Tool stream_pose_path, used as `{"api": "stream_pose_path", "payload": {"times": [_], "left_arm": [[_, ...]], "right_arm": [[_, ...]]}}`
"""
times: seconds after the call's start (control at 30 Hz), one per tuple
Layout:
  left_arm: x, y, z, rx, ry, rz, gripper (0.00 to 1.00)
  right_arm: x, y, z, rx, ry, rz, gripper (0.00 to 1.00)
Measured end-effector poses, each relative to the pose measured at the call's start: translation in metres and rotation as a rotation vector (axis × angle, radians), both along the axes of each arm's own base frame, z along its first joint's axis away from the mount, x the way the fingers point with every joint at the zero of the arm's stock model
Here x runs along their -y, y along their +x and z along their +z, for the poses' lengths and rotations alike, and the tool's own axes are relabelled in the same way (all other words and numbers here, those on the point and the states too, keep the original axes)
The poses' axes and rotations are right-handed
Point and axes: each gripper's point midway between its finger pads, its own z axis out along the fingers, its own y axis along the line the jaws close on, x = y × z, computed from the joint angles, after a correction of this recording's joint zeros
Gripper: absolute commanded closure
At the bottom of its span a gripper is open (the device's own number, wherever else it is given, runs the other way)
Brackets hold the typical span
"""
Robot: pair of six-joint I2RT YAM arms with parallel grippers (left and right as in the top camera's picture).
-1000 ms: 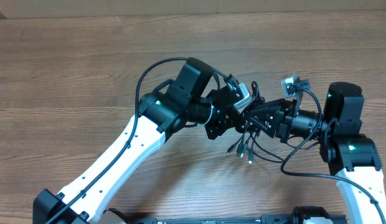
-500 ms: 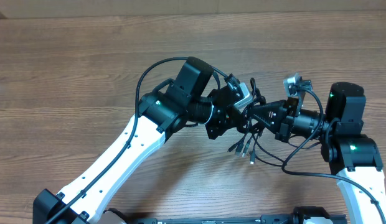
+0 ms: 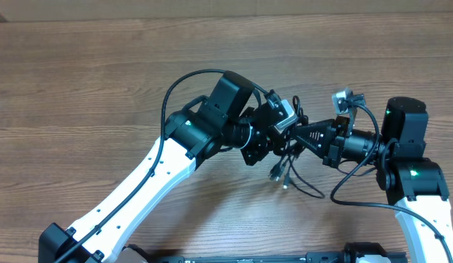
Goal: Untangle cables
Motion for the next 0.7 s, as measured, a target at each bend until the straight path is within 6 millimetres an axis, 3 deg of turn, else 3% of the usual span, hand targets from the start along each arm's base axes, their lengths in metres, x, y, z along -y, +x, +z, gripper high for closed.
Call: {"api": "stream_pose_path", "payload": {"times": [0.37,0.57,0.6,0.63,0.7], "left_arm": [[-0.022,0.026,-0.018,0.074,0.149,0.144,0.96],[-0.038,0.037,-0.028,0.109,0.239,0.215,0.96],[-0.039,0.038,-0.028,0.112,0.243,0.219,0.96],[-0.039,0.038,-0.028,0.113,0.243,0.220,0.96],[-0.037,0.036,-0.027,0.109,0.235,0.211,0.96]], "right_arm": [[-0.005,-0.021,0.027,0.034,0.068,0.047,0.96],[0.012,-0.015,0.026,-0.041,0.099,-0.028,0.96],[0.014,-0.014,0.025,-0.050,0.102,-0.037,0.93],[0.015,-0.014,0.025,-0.052,0.103,-0.042,0.82],[0.016,-0.013,0.025,-0.048,0.102,-0.044,0.47]]}}
